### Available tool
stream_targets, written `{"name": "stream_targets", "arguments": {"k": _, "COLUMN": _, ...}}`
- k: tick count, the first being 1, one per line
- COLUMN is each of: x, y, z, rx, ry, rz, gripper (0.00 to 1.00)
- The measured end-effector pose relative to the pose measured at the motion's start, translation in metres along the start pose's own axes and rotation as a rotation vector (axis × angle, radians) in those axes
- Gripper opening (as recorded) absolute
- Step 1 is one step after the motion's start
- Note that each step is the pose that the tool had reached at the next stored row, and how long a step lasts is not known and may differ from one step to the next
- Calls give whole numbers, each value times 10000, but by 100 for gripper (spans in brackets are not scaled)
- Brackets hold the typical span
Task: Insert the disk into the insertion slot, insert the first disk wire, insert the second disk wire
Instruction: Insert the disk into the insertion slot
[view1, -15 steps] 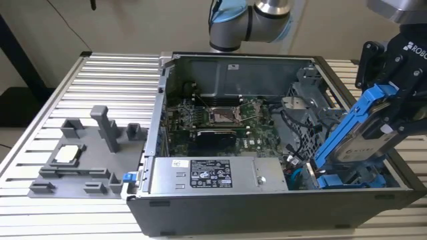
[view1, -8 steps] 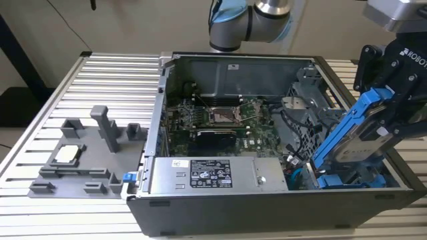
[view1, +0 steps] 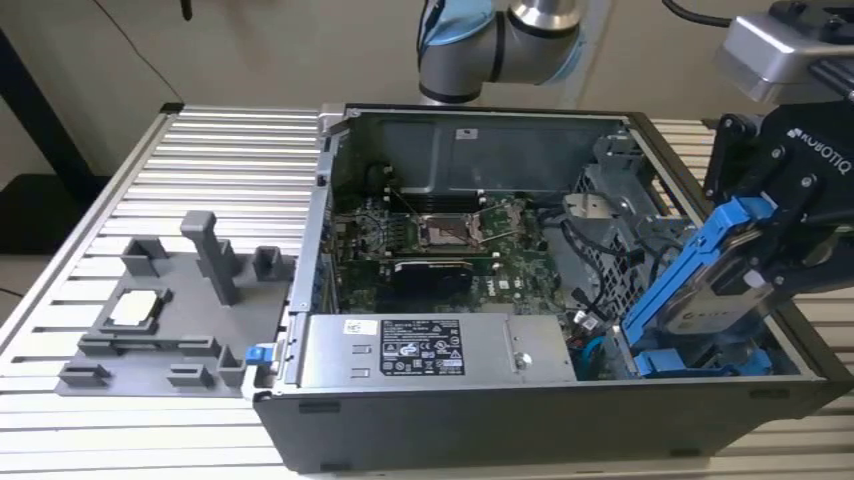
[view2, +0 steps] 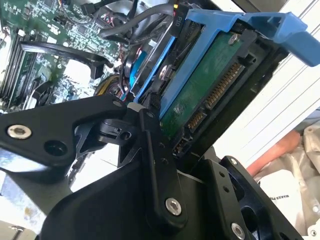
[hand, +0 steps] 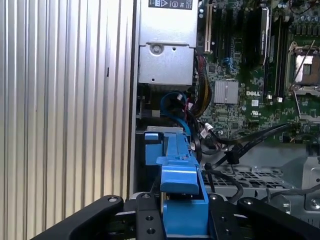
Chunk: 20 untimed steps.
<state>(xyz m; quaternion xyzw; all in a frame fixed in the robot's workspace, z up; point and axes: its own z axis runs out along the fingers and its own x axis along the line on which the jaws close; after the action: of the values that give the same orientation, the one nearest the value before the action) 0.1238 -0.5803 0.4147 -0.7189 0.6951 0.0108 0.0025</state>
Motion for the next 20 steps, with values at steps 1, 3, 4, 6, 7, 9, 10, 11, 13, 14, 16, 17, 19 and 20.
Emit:
{"name": "stream_targets", "arguments": {"k": 1, "x": -2, "y": -7, "z": 18, "rx": 0, "ry": -5, "rz": 13, "gripper": 33}}
{"name": "stream_targets", "arguments": {"k": 3, "x": -3, "y": -13, "z": 34, "rx": 1, "ry": -12, "rz": 29, "gripper": 33}}
{"name": "stream_targets", "arguments": {"k": 4, "x": -3, "y": -20, "z": 49, "rx": 2, "ry": -26, "rz": 39, "gripper": 33}}
{"name": "stream_targets", "arguments": {"k": 6, "x": -4, "y": -25, "z": 70, "rx": 2, "ry": -31, "rz": 54, "gripper": 33}}
{"name": "stream_targets", "arguments": {"k": 7, "x": -5, "y": -26, "z": 86, "rx": 2, "ry": -34, "rz": 62, "gripper": 33}}
{"name": "stream_targets", "arguments": {"k": 9, "x": -6, "y": -29, "z": 121, "rx": 2, "ry": -35, "rz": 70, "gripper": 33}}
{"name": "stream_targets", "arguments": {"k": 10, "x": -7, "y": -29, "z": 138, "rx": 2, "ry": -35, "rz": 71, "gripper": 33}}
{"name": "stream_targets", "arguments": {"k": 11, "x": -7, "y": -30, "z": 158, "rx": 2, "ry": -36, "rz": 71, "gripper": 33}}
{"name": "stream_targets", "arguments": {"k": 13, "x": -7, "y": -30, "z": 193, "rx": 2, "ry": -35, "rz": 71, "gripper": 33}}
{"name": "stream_targets", "arguments": {"k": 14, "x": -7, "y": -31, "z": 211, "rx": 3, "ry": -36, "rz": 71, "gripper": 33}}
{"name": "stream_targets", "arguments": {"k": 16, "x": -7, "y": -31, "z": 244, "rx": 3, "ry": -40, "rz": 72, "gripper": 33}}
{"name": "stream_targets", "arguments": {"k": 17, "x": -6, "y": -31, "z": 260, "rx": 2, "ry": -42, "rz": 71, "gripper": 33}}
{"name": "stream_targets", "arguments": {"k": 19, "x": -5, "y": -31, "z": 295, "rx": 3, "ry": -42, "rz": 72, "gripper": 33}}
{"name": "stream_targets", "arguments": {"k": 20, "x": -5, "y": -32, "z": 311, "rx": 3, "ry": -42, "rz": 72, "gripper": 33}}
